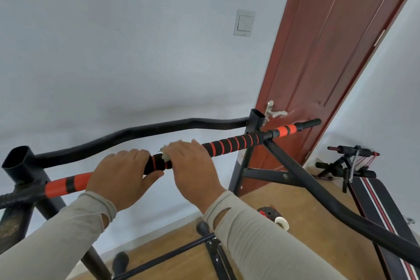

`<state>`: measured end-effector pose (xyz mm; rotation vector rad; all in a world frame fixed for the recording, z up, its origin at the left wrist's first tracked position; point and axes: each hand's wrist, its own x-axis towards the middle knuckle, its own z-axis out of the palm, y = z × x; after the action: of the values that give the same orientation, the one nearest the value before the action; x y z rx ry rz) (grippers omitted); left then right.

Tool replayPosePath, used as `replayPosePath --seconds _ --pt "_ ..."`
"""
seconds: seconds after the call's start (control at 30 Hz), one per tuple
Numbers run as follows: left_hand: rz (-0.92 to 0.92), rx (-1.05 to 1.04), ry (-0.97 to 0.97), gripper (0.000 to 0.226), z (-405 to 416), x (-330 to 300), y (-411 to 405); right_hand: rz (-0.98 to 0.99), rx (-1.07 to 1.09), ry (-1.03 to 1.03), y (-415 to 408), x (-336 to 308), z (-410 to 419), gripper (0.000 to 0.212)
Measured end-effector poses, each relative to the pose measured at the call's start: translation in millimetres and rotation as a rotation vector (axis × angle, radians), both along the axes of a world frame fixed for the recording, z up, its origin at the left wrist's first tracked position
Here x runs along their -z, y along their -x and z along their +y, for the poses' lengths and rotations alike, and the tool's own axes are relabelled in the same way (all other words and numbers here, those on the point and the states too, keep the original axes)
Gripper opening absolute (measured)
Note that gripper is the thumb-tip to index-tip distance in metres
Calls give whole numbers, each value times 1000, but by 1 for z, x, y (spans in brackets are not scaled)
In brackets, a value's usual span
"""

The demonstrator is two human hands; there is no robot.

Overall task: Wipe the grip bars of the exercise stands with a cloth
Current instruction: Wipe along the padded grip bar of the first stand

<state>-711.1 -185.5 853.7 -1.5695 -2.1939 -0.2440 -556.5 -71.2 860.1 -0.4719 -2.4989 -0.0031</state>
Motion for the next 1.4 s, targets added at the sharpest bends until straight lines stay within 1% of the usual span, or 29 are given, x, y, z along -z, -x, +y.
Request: replayPosePath --seconds 0.07,0.1,0.13,0.2,0.23,0.3,0.37,0.43,0.5,0.57,0.63,0.7,0.73,0.77,0.83,0.9,1.03,1.13,1.2,1.27,1.33,1.4 --pt "-11 1 13 40 0 0 1 -102 27 -101 -20 -7 28 51" --pt "-25 -3 20 42 0 0 1 -164 98 -107 -32 -13 47 57" --pt "-43 -13 30 44 -1 -1 0 -212 209 -92 -44 -20 67 57" --pt "-76 -45 60 44 -2 -3 -1 -282 448 -58 -71 -34 101 41" --pt "-85 -61 69 42 -2 -5 -2 -280 521 -64 -81 -39 111 31" --pt "-87 -87 80 39 -2 -8 -5 -322 607 -64 -87 -46 110 21" --pt "-94 -98 91 37 -2 -9 -6 -377 641 -68 -70 -49 92 21" --pt "-96 -99 97 37 -3 -9 -6 -343 590 -92 -41 -46 64 21" --pt "-102 -88 95 39 -3 -10 -6 -258 450 -77 -7 -38 27 20" --pt "-162 -72 92 42 -4 -11 -5 -219 279 -57 25 -27 -16 17" --pt "-268 -43 61 38 -8 -14 -2 -120 134 -16 46 -16 -47 10" --pt "-369 1 26 41 -15 -19 2 -30 44 21 49 -8 -49 11" --pt "-377 15 21 46 -19 -20 5 -28 23 3 45 -8 -44 12" --pt "-341 12 24 49 -22 -20 8 -42 8 -33 38 -8 -36 13" --pt "-258 -12 40 43 -28 -21 11 -90 0 -87 23 -12 -18 14" --pt "-278 -28 62 34 -31 -21 10 -143 64 -128 6 -17 1 20" --pt "-378 -24 159 26 -34 -29 4 -262 346 -129 -35 -35 41 22" --pt "-405 -33 217 30 -35 -35 2 -305 489 -73 -49 -43 51 18" --pt "-479 -59 231 36 -36 -37 3 -276 479 -38 -39 -40 40 19" --pt "-522 -92 230 34 -36 -35 4 -246 419 -50 -19 -34 19 21" --pt "-476 -96 203 28 -36 -32 1 -167 324 -8 6 -26 -11 21" --pt "-341 -79 159 28 -36 -25 -3 -48 184 48 30 -15 -48 14"
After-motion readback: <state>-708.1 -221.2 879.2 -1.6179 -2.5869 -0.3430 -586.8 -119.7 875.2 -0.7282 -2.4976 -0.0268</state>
